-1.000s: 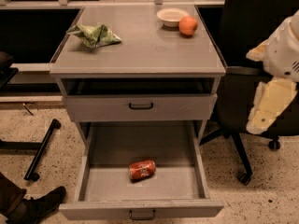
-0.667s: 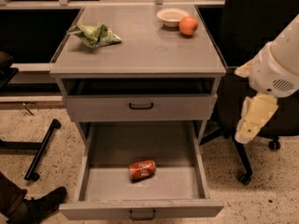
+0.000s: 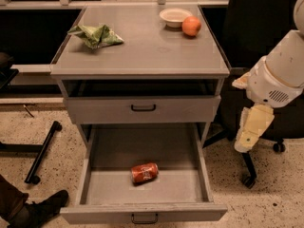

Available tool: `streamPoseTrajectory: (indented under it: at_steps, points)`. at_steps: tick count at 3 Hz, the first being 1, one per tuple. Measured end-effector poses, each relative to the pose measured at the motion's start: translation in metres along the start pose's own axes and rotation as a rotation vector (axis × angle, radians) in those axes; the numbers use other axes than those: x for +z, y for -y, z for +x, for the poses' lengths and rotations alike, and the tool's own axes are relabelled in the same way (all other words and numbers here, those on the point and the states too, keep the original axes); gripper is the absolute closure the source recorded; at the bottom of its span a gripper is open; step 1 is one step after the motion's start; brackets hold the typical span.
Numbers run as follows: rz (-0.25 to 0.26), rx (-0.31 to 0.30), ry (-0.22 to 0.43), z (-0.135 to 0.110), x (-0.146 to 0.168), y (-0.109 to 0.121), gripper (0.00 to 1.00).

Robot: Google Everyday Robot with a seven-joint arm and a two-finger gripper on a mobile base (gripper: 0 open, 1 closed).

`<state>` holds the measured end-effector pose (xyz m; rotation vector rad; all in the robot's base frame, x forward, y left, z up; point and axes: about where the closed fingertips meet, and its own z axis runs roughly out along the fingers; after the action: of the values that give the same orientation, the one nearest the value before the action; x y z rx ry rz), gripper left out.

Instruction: Pick coke can from middle drawer and place on counter

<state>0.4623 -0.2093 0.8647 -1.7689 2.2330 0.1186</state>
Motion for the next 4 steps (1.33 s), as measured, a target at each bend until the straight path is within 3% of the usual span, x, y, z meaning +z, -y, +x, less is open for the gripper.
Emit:
streamPoseTrajectory:
  at_steps: [1,3,4]
  points:
    - [0.002,0.004,0.037,0.000,0.019,0.004,0.00]
    - [0.032,-0.062,0.030,-0.026,0.133,0.009,0.00]
    - [0.032,-0.062,0.030,-0.026,0.133,0.009,0.00]
